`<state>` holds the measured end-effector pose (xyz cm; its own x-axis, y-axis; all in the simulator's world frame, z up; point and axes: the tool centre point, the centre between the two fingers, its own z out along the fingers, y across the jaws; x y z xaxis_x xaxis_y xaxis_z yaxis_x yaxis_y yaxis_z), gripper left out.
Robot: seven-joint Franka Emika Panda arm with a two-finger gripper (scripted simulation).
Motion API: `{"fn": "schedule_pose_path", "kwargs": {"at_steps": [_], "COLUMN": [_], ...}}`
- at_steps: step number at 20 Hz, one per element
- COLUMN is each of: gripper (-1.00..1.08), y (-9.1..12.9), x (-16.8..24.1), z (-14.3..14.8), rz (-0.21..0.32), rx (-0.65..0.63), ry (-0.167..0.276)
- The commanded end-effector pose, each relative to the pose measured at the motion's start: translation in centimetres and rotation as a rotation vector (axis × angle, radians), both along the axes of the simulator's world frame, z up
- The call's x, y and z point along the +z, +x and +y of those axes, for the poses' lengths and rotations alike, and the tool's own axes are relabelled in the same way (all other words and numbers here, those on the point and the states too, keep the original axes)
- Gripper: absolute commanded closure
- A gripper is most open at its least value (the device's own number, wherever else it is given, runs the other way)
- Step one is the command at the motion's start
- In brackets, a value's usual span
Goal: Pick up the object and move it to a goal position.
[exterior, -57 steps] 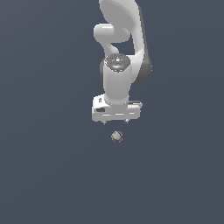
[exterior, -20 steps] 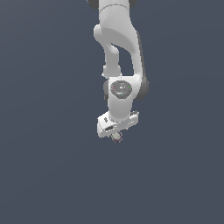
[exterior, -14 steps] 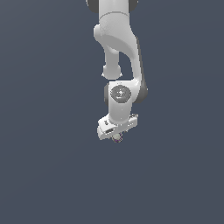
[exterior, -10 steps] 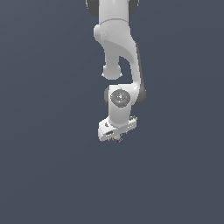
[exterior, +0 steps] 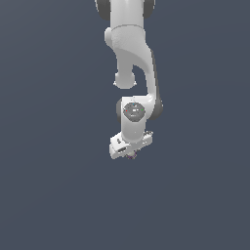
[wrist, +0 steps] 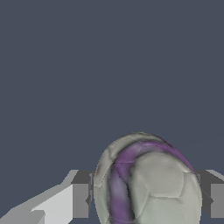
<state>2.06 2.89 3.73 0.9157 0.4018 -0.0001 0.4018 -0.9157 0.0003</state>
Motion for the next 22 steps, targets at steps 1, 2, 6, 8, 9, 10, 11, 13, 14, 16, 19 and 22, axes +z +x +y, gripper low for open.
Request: {"fn": "schedule_pose_path", "kwargs": {"at_steps": [1, 2, 6, 8, 9, 10, 11, 13, 14, 16, 19, 22], "gripper": [1.08, 1.08, 1.08, 1.08, 1.08, 1.08, 1.08, 1.08, 1.08, 1.08, 1.08, 1.08], "y": [0.0, 0.0, 0.0, 0.1, 0.1, 0.2, 0.3, 0.5, 0.6, 0.9, 1.5, 2.0], "x": [-0.1, -0.1, 0.0, 0.1, 0.2, 0.3, 0.4, 0.8, 1.0, 1.5, 2.3, 3.1], "z": [0.0, 0.0, 0.0, -0.3, -0.6, -1.0, -1.4, -2.5, -3.2, -4.8, -7.6, -10.1], "rz": [0.000, 0.000, 0.000, 0.000, 0.000, 0.000, 0.000, 0.000, 0.000, 0.000, 0.000, 0.000], "rx": [0.001, 0.001, 0.000, 0.000, 0.000, 0.000, 0.000, 0.000, 0.000, 0.000, 0.001, 0.001], "ry": [0.000, 0.000, 0.000, 0.000, 0.000, 0.000, 0.000, 0.000, 0.000, 0.000, 0.001, 0.001]}}
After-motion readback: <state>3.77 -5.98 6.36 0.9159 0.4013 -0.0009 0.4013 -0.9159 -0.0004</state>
